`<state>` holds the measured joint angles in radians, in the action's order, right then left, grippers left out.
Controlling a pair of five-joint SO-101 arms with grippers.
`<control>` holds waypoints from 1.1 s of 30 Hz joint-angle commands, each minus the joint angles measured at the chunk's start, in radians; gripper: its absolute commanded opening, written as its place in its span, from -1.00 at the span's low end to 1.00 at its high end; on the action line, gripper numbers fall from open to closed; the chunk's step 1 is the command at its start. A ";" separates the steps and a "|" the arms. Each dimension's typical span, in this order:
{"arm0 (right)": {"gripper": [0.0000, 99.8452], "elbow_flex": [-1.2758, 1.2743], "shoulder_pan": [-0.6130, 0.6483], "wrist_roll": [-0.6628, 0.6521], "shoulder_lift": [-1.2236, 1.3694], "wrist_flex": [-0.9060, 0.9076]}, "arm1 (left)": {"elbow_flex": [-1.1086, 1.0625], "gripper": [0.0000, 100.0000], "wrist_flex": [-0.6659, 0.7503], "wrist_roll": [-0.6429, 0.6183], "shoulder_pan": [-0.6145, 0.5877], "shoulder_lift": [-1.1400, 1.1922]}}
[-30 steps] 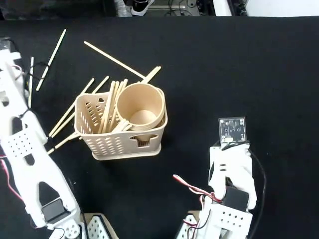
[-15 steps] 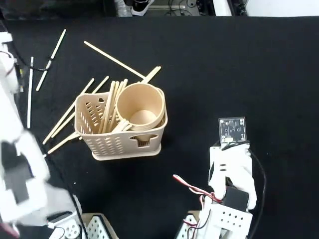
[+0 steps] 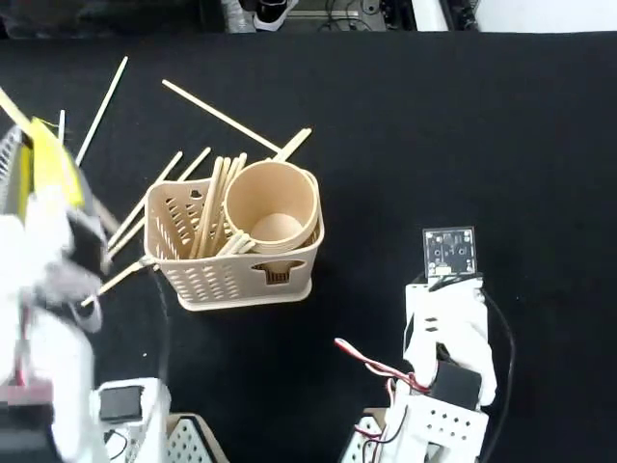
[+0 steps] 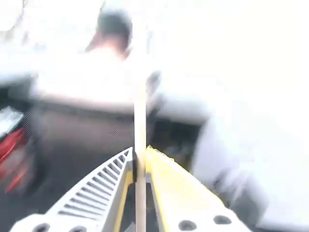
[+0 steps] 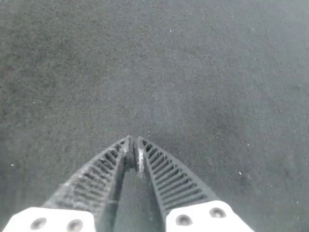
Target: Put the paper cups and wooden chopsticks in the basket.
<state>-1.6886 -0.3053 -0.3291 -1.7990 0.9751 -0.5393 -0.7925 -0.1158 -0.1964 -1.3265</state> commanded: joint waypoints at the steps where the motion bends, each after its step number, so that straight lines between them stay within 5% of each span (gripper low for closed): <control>1: -0.97 0.002 0.014 -0.008 -0.042 0.003 | -0.216 -0.94 0.199 -0.012 0.248 -0.123; 10: -0.97 0.002 0.014 -0.008 -0.042 0.003 | -0.424 -0.93 0.198 -0.011 0.286 -0.155; 14: -0.97 0.002 0.014 -0.008 -0.042 0.003 | -0.387 -0.57 0.124 -0.018 0.234 -0.144; 18: -0.97 0.002 0.014 -0.008 -0.042 0.003 | -0.249 -0.51 0.009 -0.011 0.111 -0.083; 25: -0.97 0.002 0.014 -0.008 -0.042 0.003 | 0.091 -0.51 -0.178 0.092 -0.232 0.387; 33: -0.97 0.002 0.014 -0.008 -0.042 0.003 | 0.400 -0.52 -0.255 0.253 -0.401 1.053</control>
<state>-1.6886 -0.3053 -0.3291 -1.7990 0.9751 -0.3261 -1.0365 0.0821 -0.5309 -0.5808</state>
